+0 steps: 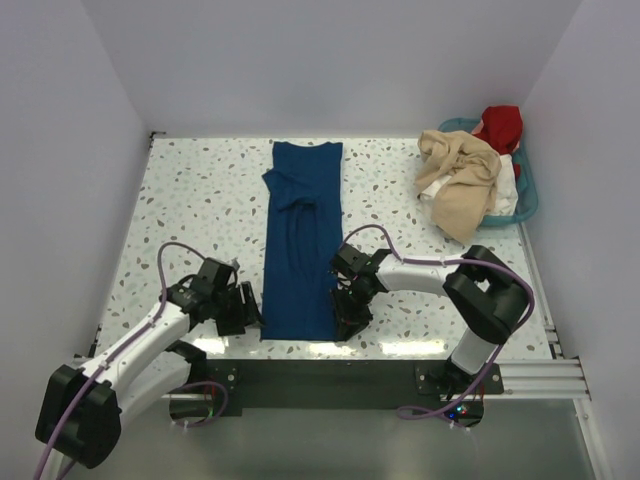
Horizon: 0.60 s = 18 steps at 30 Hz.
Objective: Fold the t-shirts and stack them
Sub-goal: Fold the tshirt
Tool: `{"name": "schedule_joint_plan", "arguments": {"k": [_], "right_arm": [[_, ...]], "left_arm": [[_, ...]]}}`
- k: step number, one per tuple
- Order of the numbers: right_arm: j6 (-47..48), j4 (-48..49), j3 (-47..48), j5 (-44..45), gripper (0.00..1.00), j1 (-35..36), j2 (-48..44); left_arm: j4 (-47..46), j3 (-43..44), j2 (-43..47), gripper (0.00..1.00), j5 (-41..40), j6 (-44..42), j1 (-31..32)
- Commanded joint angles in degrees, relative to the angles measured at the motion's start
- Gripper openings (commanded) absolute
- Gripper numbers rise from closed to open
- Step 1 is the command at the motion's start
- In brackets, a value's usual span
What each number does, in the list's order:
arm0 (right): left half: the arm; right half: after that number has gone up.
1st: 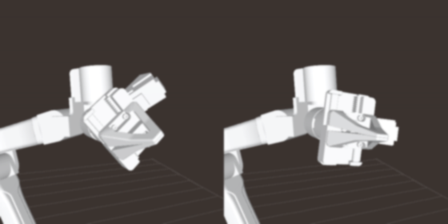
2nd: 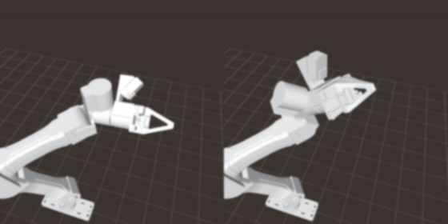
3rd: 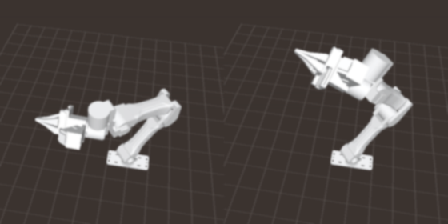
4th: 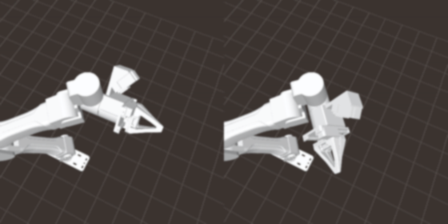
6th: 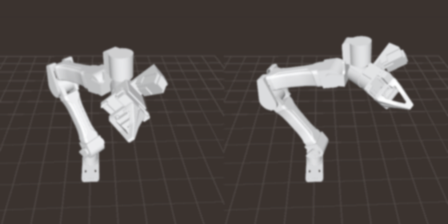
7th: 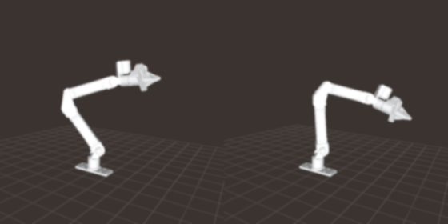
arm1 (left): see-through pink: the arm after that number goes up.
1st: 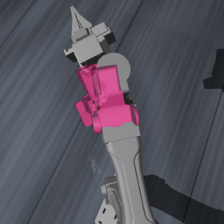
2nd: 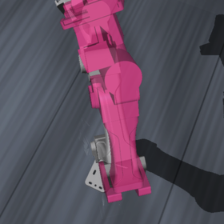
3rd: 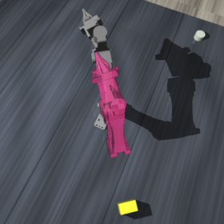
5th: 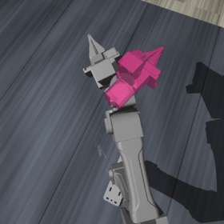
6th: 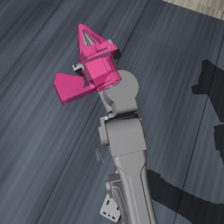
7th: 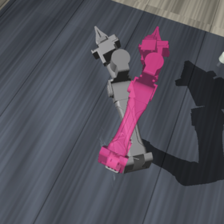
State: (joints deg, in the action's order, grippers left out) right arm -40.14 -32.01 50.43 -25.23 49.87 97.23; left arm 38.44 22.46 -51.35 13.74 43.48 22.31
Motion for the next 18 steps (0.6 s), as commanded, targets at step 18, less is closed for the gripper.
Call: {"name": "schedule_joint_plan", "arguments": {"k": [18], "right_arm": [[-0.4,1.2,-0.4,1.9,0.27,0.3,0.9]], "left_arm": [[-5.2,-2.5,-4.9,0.47,2.6,5.5,6.9]]}}
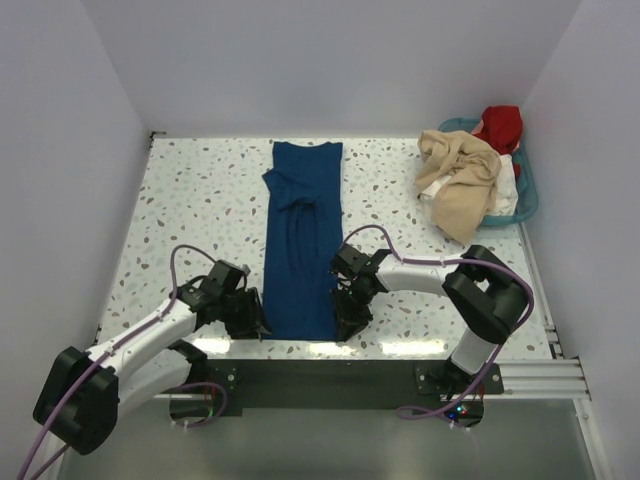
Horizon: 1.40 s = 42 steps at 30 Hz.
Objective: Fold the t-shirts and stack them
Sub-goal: Fold the tshirt
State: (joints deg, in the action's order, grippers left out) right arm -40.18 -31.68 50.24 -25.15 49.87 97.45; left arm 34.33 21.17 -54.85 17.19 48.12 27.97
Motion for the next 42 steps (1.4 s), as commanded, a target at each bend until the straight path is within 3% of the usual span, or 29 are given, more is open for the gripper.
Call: {"name": "schedule_joint_plan", "arguments": {"k": [1,6,9,13,16,25,33,42], "right_arm": [[-0.4,0.9,-0.3,1.8,0.27,0.2,0.8],[-0.3,0.7,-0.4,1.9,0.27,0.3,0.5],[-0.4,0.7,-0.4,2.2,0.26,0.3,0.3],[-0.4,0.7,-0.3,2.3,0.23,0.4,0.1],[-0.2,0.2,-0.1,2.7,0.15,0.4,-0.2],[-0.5,-3.8,2.3,3.0,0.0,0.3,-2.7],[-1.4,-11.8,9.0,8.0,0.0,0.2,-6.0],[-1.2,-14.5,16.6,11.7,0.0,-3.0,-3.8]], "left_arm": [[-1.5,-1.2,-1.7,0.47,-0.8,1.1,1.7],[-2.6,-1.3,-3.4,0.39,-1.9,2.2,3.6],[-2.2,-1.3,-3.2,0.2,-2.5,2.4,4.1],[-2.2,-1.2,-3.1,0.09,-3.1,2.5,4.3],[-2.4,-1.0,-2.7,0.0,-3.2,2.6,4.6],[-0.1,1.6,1.1,0.0,-4.9,2.9,4.6],[-1.2,7.0,1.8,0.0,-5.1,2.6,4.6],[-2.9,14.5,-3.2,0.0,-11.2,1.2,4.4]]}}
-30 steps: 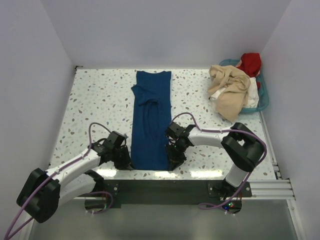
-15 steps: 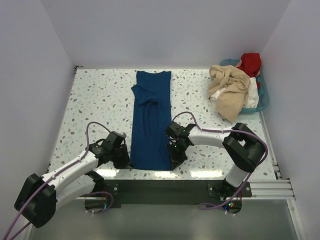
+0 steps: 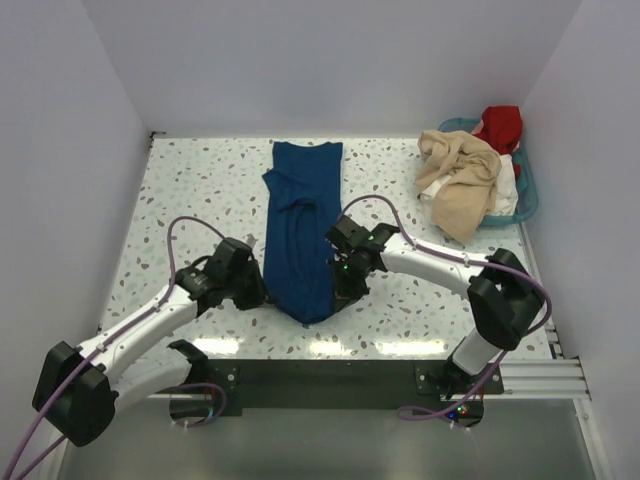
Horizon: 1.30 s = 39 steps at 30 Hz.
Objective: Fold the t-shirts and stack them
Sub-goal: Fold the tshirt
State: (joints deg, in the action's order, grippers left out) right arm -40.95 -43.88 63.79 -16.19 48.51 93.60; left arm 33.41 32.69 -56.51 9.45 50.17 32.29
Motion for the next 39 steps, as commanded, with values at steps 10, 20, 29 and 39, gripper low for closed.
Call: {"name": "schedule_joint_plan", "arguments": {"k": [10,20,29,39], "right_arm": [[2.1,-0.5,11.2,3.4,0.0,-9.6,6.6],[4.6,-1.9,23.9,5.2,0.0,-13.3,15.9],[5.4,-1.9,32.2,6.9,0.0,-16.4,21.4],[6.7,-3.7,43.4,6.1,0.0,-20.2,30.6]], "left_arm": [[-10.1,11.7,-12.0,0.0,-6.6,-2.7,-2.8],[-18.1,18.4,-22.8,0.0,-2.3,-7.7,-11.5],[-23.1,26.3,-33.2,0.0,0.6,-10.6,-15.8],[-24.7,32.8,-41.0,0.0,3.4,-11.7,-19.5]]}}
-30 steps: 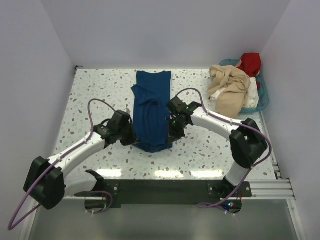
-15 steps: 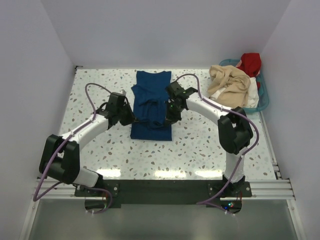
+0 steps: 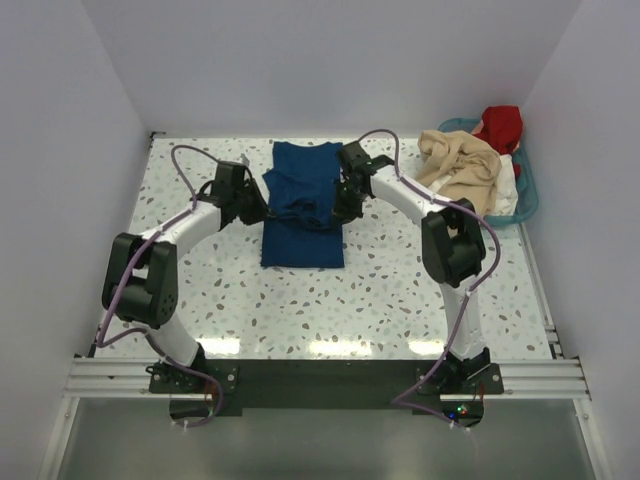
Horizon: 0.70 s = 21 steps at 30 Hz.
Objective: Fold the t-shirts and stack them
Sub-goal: Fold the tshirt
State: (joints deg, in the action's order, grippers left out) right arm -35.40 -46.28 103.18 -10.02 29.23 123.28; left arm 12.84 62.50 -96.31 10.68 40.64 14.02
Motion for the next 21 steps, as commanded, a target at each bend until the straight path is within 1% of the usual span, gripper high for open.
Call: {"name": "schedule_joint_plan", "arguments": {"k": [1,7,8,9,10,11,12,13,14,15,16,19,21], "right_arm": [[1.1,-1.5,4.7,-0.3,0.0,-1.1,2.1],[1.5,-2.6,11.2,-1.4,0.0,-2.5,6.2],[1.6,-3.0,13.6,-1.7,0.0,-2.7,7.7],[1.6,-3.5,14.8,-1.9,0.05,-3.0,8.2],[1.6,-4.1,16.0,-2.5,0.13,-3.1,8.9],[1.6,-4.1,18.0,-2.9,0.23,-3.4,9.3],[1.6,-4.1,19.0,-3.2,0.43,-3.7,10.0],[1.7,-4.0,19.9,-3.7,0.51,-3.8,10.0],[1.7,-4.0,21.5,-4.1,0.56,-4.1,10.0],[1.7,-4.0,22.1,-4.2,0.61,-4.4,9.7],[2.3,-3.9,22.4,-4.2,0.63,-4.6,9.3],[3.5,-3.5,21.5,-3.4,0.65,-5.2,6.5],[4.4,-3.1,18.1,-2.3,0.65,-5.3,4.6]], "left_arm": [[-4.2,3.8,-2.8,0.0,2.6,-2.2,-1.6],[-5.5,8.3,-8.4,0.0,5.0,-2.9,-2.5],[-5.5,8.9,-8.9,0.0,5.1,-3.1,-2.8],[-5.2,9.7,-9.4,0.0,5.2,-3.2,-2.9],[-5.2,10.7,-10.0,0.17,5.2,-3.1,-3.2],[-5.2,11.2,-10.3,0.3,5.1,-3.1,-3.4],[-5.2,11.7,-10.2,0.42,4.9,-3.0,-3.6],[-5.2,12.3,-9.8,0.6,4.6,-2.9,-3.9],[-5.1,12.6,-9.4,0.65,4.2,-3.0,-3.9],[-5.1,12.6,-9.0,0.68,3.6,-3.3,-3.9],[-4.9,12.7,-8.1,0.72,3.3,-3.7,-4.0],[-4.8,11.1,-5.7,0.75,3.1,-4.7,-4.0],[-5.6,7.9,-4.3,0.75,3.6,-5.1,-4.0]]}}
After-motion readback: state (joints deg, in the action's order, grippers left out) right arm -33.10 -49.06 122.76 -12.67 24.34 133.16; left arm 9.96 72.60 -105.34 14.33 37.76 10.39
